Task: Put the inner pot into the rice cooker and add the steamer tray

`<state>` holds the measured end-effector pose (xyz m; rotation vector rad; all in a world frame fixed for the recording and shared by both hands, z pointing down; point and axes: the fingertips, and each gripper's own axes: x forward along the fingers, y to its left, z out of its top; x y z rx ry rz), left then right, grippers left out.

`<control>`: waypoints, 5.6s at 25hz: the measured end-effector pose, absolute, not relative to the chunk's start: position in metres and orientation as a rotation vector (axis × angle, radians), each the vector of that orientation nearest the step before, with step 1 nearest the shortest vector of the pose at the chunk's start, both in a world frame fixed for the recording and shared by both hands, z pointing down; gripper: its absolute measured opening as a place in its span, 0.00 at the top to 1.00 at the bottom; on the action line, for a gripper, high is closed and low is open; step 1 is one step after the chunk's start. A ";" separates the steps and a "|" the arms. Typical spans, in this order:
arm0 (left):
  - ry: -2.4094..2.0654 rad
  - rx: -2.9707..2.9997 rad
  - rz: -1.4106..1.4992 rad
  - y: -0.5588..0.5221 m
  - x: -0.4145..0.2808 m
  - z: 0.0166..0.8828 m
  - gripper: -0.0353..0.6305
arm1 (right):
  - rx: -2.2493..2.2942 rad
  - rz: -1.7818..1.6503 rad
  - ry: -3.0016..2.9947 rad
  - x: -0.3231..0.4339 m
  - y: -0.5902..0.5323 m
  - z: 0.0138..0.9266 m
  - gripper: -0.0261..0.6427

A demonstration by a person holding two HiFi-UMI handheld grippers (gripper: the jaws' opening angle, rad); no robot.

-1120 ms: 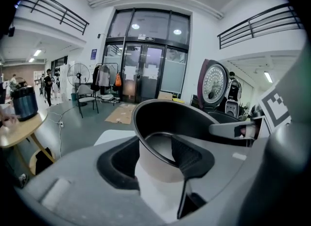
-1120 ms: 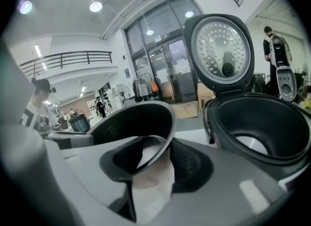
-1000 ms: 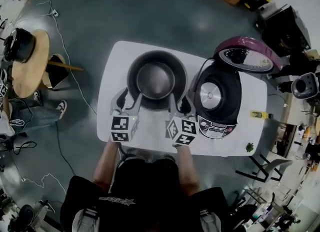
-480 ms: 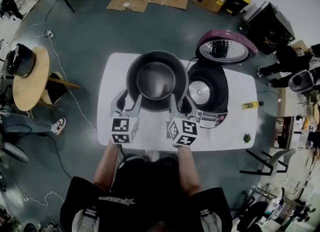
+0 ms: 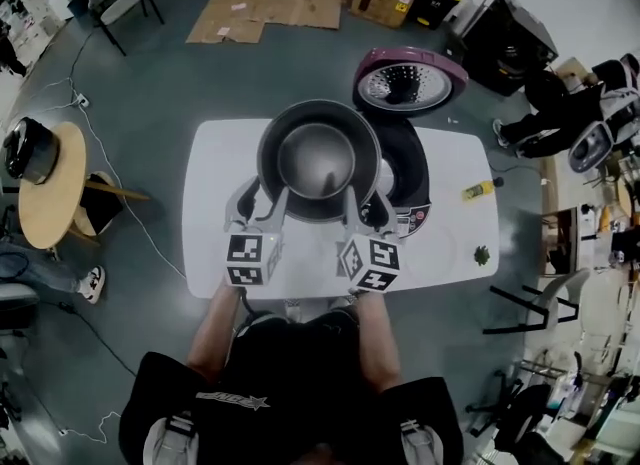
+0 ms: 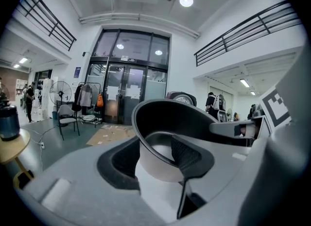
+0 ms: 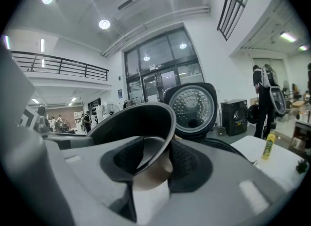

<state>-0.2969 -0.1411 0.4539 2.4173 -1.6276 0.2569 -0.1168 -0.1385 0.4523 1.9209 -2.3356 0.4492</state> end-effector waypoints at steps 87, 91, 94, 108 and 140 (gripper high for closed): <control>-1.402 1.958 0.736 -0.213 -0.091 0.584 0.62 | 1.524 0.937 -1.830 0.088 -0.217 0.589 0.73; -1.398 1.944 0.776 -0.213 -0.090 0.588 0.62 | 1.500 0.939 -1.802 0.089 -0.217 0.594 0.73; -1.402 1.944 0.803 -0.214 -0.092 0.592 0.63 | 1.491 0.948 -1.773 0.090 -0.215 0.601 0.72; -1.391 1.962 0.829 -0.212 -0.090 0.599 0.62 | 1.451 0.884 -1.765 0.091 -0.213 0.610 0.69; -1.546 2.246 0.671 -0.198 -0.110 0.506 0.66 | 1.757 0.638 -2.020 0.095 -0.178 0.504 0.64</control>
